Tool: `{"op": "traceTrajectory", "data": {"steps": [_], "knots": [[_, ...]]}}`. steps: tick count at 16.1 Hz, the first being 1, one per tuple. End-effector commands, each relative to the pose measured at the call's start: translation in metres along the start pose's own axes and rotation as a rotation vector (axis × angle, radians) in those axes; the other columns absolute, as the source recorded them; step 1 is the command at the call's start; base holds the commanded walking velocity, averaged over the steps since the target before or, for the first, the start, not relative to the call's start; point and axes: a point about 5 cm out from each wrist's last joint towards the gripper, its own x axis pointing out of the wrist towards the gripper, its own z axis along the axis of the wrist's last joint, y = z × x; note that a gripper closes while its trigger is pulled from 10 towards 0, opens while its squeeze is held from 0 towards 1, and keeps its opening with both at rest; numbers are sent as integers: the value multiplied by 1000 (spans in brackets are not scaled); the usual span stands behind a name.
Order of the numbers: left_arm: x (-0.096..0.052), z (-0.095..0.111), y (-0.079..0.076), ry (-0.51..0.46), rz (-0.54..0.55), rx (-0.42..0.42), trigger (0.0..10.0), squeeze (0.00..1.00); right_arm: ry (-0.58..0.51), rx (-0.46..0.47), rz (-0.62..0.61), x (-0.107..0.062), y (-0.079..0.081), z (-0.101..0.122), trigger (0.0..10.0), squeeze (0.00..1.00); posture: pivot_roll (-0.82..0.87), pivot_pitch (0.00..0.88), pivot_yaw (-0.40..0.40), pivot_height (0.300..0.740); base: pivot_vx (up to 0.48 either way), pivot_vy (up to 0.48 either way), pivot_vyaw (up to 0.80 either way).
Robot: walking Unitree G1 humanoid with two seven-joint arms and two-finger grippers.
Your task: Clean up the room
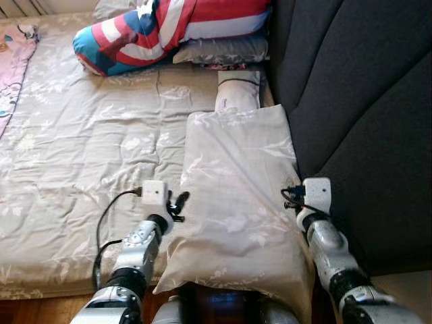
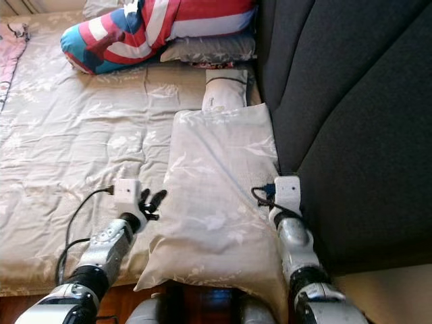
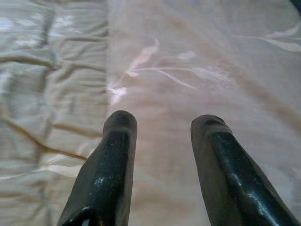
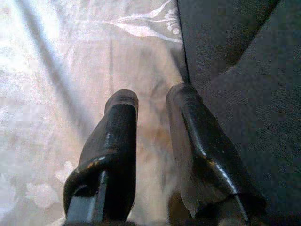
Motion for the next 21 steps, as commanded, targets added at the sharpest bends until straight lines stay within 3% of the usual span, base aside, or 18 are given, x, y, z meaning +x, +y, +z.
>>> {"op": "traceTrajectory", "data": {"steps": [1, 3, 7, 14, 21], "knots": [[-7, -11, 8, 26, 38, -10, 10000, 0, 2, 15, -4, -4, -1, -6, 10000, 0, -38, 169, -5, 740, 0, 0, 0], [-14, -26, 14, 92, 72, 44, 10000, 0, 75, 12, -13, -14, -1, -28, 10000, 0, -39, 132, -9, 740, 0, 0, 0], [-26, -50, 21, 187, 110, 49, 10000, 0, 126, 3, -18, -23, -2, -45, 10000, 0, -43, 90, -6, 740, 0, 0, 0], [-25, -51, 15, 183, 99, 66, 10000, 0, 95, 10, -10, -17, 2, -36, 10000, 0, -38, 67, -1, 740, 0, 0, 0], [-25, -53, 15, 195, 81, 84, 10000, 0, 96, 13, 1, -17, 8, -36, 10000, 0, -30, 44, 12, 740, 0, 256, 0]]}}
